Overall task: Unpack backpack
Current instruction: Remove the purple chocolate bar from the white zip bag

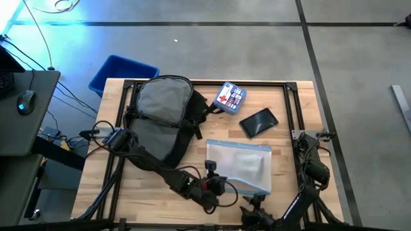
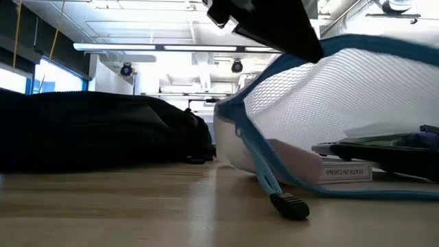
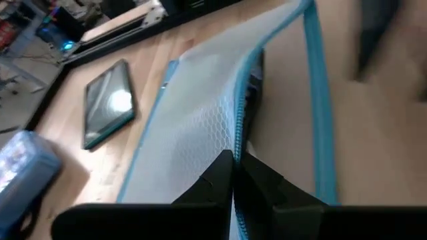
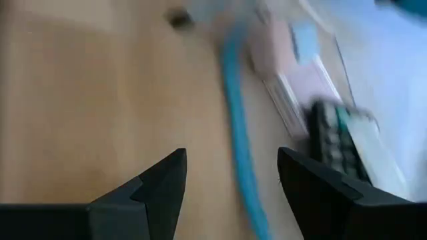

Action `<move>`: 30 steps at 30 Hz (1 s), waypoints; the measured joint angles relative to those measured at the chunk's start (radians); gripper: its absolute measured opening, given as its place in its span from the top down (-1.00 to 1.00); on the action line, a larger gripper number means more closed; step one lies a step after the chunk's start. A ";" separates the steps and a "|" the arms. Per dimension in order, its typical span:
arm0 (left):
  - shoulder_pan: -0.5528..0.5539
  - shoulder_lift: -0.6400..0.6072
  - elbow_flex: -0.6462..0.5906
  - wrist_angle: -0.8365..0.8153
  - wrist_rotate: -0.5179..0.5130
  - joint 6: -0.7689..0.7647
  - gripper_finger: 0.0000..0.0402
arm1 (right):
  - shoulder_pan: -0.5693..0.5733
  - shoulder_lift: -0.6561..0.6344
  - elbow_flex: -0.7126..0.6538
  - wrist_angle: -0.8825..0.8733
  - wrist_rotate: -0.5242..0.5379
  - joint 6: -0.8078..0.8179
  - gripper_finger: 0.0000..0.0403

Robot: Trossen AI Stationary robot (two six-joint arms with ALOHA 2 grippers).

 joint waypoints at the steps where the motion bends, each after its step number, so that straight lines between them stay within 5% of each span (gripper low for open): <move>1: -0.002 0.000 0.000 0.001 0.010 0.000 1.00 | 0.000 0.000 -0.018 -0.028 -0.008 0.043 -0.09; 7: -0.018 0.000 0.000 0.003 0.109 0.026 1.00 | 0.009 0.000 -0.096 -0.179 -0.031 0.246 -0.09; 14: -0.048 0.000 0.000 0.005 0.157 0.032 1.00 | 0.011 0.000 -0.119 -0.238 -0.063 0.236 -0.09; 20: -0.052 0.000 0.000 0.004 0.154 0.039 1.00 | 0.011 -0.036 -0.135 -0.239 0.014 0.242 -0.09; 25: -0.051 0.000 0.000 0.003 0.153 0.047 1.00 | 0.004 -0.111 -0.257 -0.171 0.080 0.349 -0.09; 30: -0.051 -0.001 0.000 -0.005 0.151 0.048 1.00 | -0.004 -0.214 -0.424 0.083 0.137 0.387 -0.09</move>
